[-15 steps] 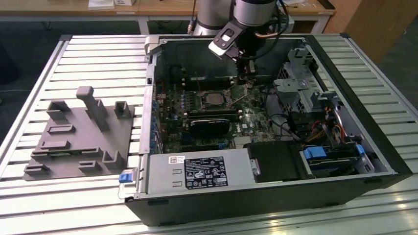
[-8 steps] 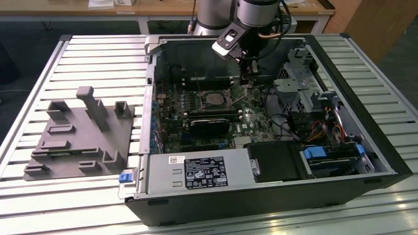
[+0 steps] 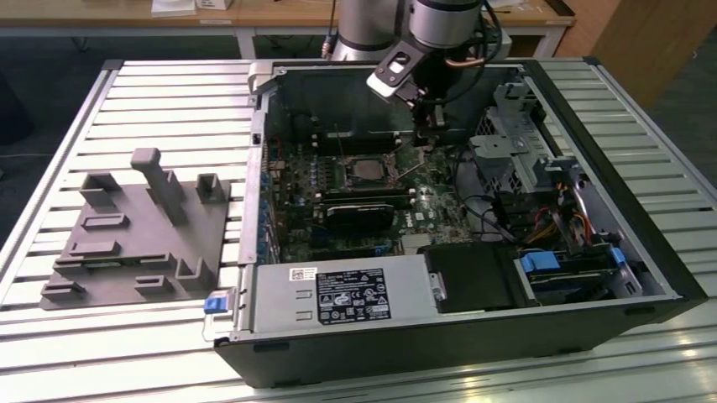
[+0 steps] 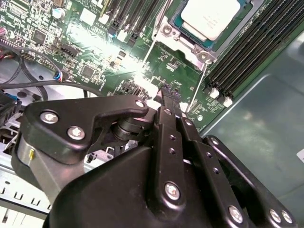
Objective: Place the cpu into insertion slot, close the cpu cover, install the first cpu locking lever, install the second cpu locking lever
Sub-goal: 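Close the cpu cover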
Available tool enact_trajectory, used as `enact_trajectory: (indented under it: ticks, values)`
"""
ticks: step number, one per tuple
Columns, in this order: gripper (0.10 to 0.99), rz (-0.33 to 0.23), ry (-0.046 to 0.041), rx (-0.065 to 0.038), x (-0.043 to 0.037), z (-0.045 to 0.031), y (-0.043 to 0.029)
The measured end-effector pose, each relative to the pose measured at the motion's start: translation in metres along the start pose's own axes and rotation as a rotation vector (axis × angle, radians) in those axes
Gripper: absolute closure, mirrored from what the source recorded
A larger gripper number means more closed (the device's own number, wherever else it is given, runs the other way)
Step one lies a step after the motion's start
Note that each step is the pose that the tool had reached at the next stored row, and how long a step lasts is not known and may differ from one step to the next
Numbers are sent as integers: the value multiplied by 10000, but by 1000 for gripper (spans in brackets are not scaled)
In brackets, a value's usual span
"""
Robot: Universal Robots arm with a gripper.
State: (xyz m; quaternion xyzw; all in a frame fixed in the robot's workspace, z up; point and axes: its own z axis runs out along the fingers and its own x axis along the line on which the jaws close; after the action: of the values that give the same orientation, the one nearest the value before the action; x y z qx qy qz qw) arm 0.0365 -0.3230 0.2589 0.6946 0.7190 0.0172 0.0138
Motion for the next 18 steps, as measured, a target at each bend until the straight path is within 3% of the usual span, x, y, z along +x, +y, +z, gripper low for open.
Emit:
enact_trajectory:
  ticks: [9, 18]
  values:
    - [980, 0, 3, -1, -1, 11, 46]
    - [980, 0, -9, 31, 44, 57, 170]
